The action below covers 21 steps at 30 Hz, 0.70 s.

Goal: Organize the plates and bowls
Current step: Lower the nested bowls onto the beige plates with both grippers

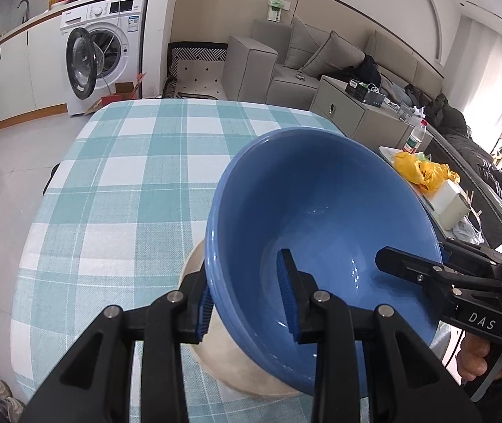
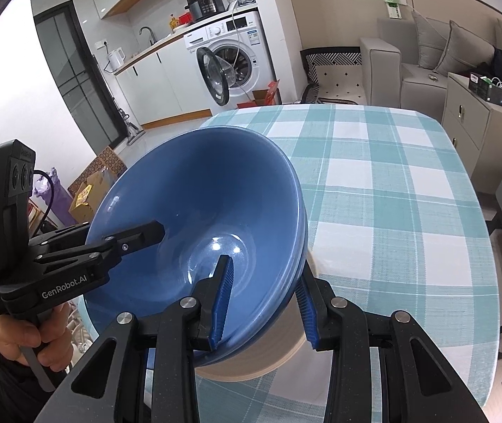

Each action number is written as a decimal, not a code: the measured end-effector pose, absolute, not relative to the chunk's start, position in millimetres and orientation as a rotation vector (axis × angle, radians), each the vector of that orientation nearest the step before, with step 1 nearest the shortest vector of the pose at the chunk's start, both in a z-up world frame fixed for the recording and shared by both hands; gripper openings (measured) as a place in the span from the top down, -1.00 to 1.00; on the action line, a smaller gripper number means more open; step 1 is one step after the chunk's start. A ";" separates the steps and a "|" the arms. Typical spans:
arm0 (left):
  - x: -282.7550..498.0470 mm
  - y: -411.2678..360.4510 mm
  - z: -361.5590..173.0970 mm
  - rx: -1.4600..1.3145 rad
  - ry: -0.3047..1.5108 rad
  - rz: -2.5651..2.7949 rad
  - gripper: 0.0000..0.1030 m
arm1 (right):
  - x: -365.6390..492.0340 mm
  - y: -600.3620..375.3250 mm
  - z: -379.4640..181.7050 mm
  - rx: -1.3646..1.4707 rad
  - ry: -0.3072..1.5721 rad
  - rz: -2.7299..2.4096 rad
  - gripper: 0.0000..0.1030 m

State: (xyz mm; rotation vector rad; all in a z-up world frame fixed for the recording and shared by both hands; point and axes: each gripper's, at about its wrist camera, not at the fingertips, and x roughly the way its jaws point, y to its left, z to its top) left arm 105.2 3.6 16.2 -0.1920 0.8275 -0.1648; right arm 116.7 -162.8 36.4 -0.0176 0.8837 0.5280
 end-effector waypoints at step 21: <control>123.2 10.5 -13.9 -0.202 0.875 -0.131 0.39 | 141.4 -151.9 0.4 -0.007 0.936 0.524 0.30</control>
